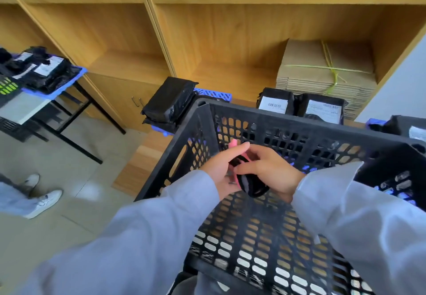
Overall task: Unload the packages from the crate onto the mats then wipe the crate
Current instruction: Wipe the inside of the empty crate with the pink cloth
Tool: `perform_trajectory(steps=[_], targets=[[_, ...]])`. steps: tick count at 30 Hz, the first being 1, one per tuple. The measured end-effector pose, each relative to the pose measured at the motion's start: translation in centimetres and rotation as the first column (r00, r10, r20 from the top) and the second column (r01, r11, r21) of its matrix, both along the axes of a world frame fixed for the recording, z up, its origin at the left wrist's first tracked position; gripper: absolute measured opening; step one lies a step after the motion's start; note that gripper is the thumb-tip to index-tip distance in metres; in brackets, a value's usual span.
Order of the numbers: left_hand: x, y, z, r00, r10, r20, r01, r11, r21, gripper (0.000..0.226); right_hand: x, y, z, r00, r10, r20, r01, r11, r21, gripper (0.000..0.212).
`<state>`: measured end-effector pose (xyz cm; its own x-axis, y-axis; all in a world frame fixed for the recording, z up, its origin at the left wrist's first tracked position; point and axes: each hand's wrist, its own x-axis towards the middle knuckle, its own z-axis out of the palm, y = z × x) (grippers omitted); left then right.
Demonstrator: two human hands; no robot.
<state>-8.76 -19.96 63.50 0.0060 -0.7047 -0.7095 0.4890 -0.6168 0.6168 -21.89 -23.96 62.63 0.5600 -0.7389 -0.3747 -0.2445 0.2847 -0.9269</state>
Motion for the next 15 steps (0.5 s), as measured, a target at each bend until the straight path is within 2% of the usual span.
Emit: perform_trajectory(steps=[3, 5, 7, 8, 10, 11, 12, 13, 15], targets=[[0.4, -0.8, -1.3, 0.998, 0.037, 0.058, -0.038, 0.999, 0.028, 0.036, -1.2, -0.8, 0.8, 0.967, 0.216, 0.136, -0.233, 0.964, 0.125, 0.046], [0.5, -1.5, -2.1, 0.993, 0.079, 0.091, -0.083, 0.995, 0.048, 0.038, -1.8, -2.0, 1.3, 0.983, 0.159, 0.096, -0.170, 0.979, 0.117, 0.034], [0.9, -2.0, -2.7, 0.976, 0.176, 0.130, -0.186, 0.980, 0.070, 0.044, -2.2, -3.7, 1.7, 0.997, -0.040, -0.059, 0.036, 0.997, -0.061, 0.021], [1.2, -2.4, -3.0, 0.967, 0.173, 0.187, -0.192, 0.977, 0.090, 0.056, -2.3, -4.8, 2.0, 0.982, -0.153, -0.108, 0.130, 0.972, -0.198, 0.018], [2.1, -3.8, -3.9, 0.936, 0.053, 0.347, -0.125, 0.974, 0.189, 0.079, -2.2, -6.9, 2.7, 0.942, -0.305, -0.141, 0.199, 0.844, -0.498, 0.013], [2.4, -4.5, -4.0, 0.920, -0.011, 0.392, -0.092, 0.966, 0.243, 0.077, -1.9, -8.2, 3.1, 0.932, -0.319, -0.174, 0.141, 0.760, -0.635, 0.012], [2.8, -4.5, -4.5, 0.918, 0.037, 0.395, -0.151, 0.954, 0.260, 0.069, -1.4, -9.5, 3.3, 0.914, -0.308, -0.263, 0.023, 0.687, -0.726, 0.021], [3.4, -5.0, -5.4, 0.895, 0.061, 0.442, -0.199, 0.941, 0.272, 0.062, -0.7, -10.8, 3.5, 0.872, -0.266, -0.411, -0.156, 0.644, -0.749, 0.037], [3.2, -6.0, -6.7, 0.837, -0.068, 0.543, -0.107, 0.953, 0.284, 0.052, 0.8, -13.1, 3.4, 0.673, -0.165, -0.721, -0.488, 0.633, -0.601, 0.065]])
